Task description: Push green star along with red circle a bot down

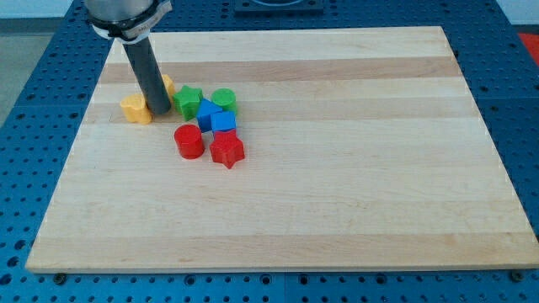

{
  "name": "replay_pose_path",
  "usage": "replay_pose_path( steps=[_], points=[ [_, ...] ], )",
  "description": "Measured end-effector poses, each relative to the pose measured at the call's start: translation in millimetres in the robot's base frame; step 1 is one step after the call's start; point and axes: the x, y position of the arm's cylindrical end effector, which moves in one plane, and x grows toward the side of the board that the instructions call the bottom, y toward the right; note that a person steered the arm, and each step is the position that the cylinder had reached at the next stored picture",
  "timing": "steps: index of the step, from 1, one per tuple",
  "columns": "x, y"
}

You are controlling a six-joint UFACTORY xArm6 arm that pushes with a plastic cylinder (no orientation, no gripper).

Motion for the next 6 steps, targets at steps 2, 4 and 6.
replay_pose_path(
  steps=[2,4,6],
  points=[
    [-56,-7],
    [-5,30],
    [48,-15]
  ],
)
